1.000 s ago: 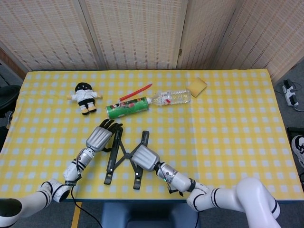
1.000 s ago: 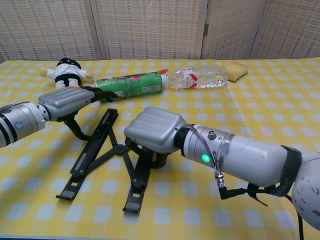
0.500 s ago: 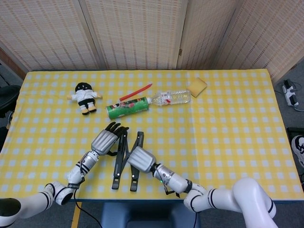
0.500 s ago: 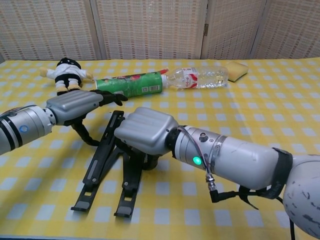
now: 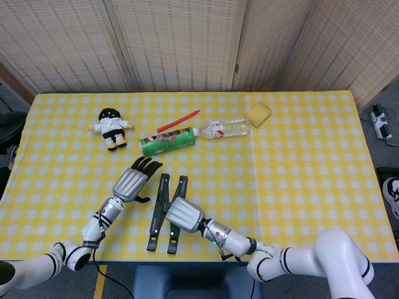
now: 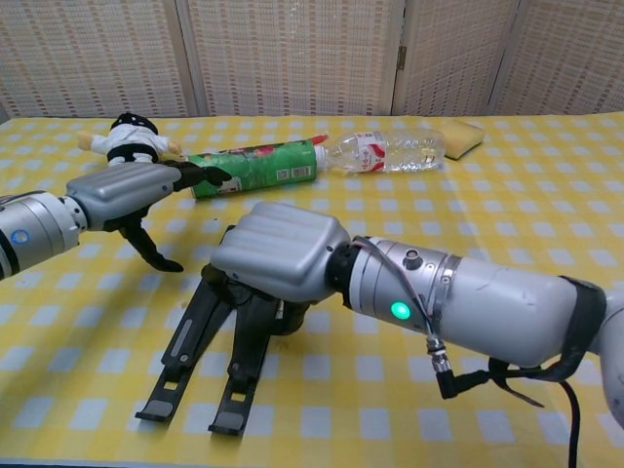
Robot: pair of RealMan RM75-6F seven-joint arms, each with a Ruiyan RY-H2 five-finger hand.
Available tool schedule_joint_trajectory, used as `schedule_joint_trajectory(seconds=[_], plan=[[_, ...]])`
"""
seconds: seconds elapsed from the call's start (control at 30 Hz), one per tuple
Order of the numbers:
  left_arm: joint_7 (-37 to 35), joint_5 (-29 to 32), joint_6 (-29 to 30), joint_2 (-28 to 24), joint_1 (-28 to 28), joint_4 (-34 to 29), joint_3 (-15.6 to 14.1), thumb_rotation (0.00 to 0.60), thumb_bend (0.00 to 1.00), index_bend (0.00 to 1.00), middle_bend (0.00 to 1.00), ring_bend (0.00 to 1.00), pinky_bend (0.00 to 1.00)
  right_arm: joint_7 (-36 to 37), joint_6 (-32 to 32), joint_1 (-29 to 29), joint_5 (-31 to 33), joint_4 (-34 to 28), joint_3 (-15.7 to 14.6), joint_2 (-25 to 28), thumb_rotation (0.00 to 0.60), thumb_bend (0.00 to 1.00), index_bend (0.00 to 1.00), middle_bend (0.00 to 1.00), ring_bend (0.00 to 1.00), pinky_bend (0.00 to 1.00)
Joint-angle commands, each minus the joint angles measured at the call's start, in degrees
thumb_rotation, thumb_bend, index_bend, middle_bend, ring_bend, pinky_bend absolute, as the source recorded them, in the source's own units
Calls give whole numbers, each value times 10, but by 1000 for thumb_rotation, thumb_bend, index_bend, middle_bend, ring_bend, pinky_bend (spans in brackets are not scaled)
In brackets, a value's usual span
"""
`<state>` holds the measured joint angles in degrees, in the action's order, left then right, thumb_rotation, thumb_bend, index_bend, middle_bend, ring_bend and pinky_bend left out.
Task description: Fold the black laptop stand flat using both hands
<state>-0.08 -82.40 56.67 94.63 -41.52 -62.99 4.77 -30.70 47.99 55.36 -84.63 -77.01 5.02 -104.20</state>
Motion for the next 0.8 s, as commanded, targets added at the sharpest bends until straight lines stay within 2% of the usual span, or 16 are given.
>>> schedule_joint_trajectory(seconds=[0.03, 0.1, 0.13, 0.23, 0.47, 0.8], plan=[[1, 10, 9, -16, 10, -16, 5, 600, 108, 5, 115, 15, 10, 16, -35, 17, -1, -57, 3, 52, 600, 258, 179, 354, 526, 623], [0, 15, 10, -23, 14, -23, 8, 600, 108, 0, 109, 10, 2, 8, -62, 30, 8, -70, 5, 67, 600, 258, 43, 207, 395, 470], [-1, 18, 11, -26, 16, -26, 9, 600, 108, 0, 107, 7, 0, 3, -75, 36, 14, -76, 7, 72, 600, 258, 9, 150, 336, 396], [-3, 22, 13, -34, 20, -36, 10, 600, 108, 0, 99, 0, 0, -8, -121, 60, 37, -85, 14, 84, 600, 259, 0, 69, 233, 269], [-5, 27, 17, -48, 29, -47, 10, 600, 108, 0, 88, 0, 0, -24, -173, 108, 55, -57, 23, 72, 600, 257, 0, 87, 194, 228], [-27, 35, 11, -58, 39, -49, 10, 600, 108, 0, 77, 0, 0, -53, -203, 145, 76, -30, 9, 58, 600, 256, 0, 112, 186, 209]])
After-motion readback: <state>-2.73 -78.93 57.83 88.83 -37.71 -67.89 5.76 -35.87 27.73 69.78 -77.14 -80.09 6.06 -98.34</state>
